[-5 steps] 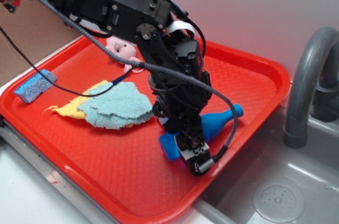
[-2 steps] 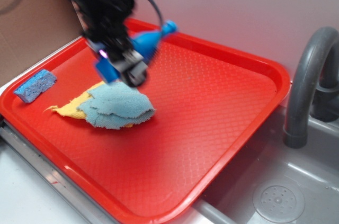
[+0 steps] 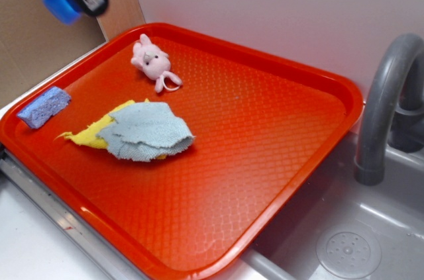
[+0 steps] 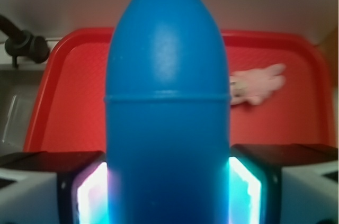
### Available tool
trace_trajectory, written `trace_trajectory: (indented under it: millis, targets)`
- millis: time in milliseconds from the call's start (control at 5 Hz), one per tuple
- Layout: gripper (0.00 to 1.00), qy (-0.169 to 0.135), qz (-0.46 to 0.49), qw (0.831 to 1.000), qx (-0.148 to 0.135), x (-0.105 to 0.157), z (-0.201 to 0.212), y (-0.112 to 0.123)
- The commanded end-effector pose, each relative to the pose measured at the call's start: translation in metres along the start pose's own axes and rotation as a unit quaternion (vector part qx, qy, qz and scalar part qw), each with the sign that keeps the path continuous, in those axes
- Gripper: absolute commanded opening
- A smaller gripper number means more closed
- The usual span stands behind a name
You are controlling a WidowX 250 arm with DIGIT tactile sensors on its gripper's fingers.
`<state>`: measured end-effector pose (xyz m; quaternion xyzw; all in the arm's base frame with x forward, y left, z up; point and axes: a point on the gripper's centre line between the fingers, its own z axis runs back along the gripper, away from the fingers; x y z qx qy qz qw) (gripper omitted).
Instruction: Grab the blue bottle.
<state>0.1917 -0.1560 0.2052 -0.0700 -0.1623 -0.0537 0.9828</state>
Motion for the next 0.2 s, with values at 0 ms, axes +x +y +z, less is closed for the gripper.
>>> trace_trajectory:
  millis: [0]
  targets:
    - [0.00, -0.073, 0.069, 0.995, 0.000, -0.0265, 0.0515, 0.0355]
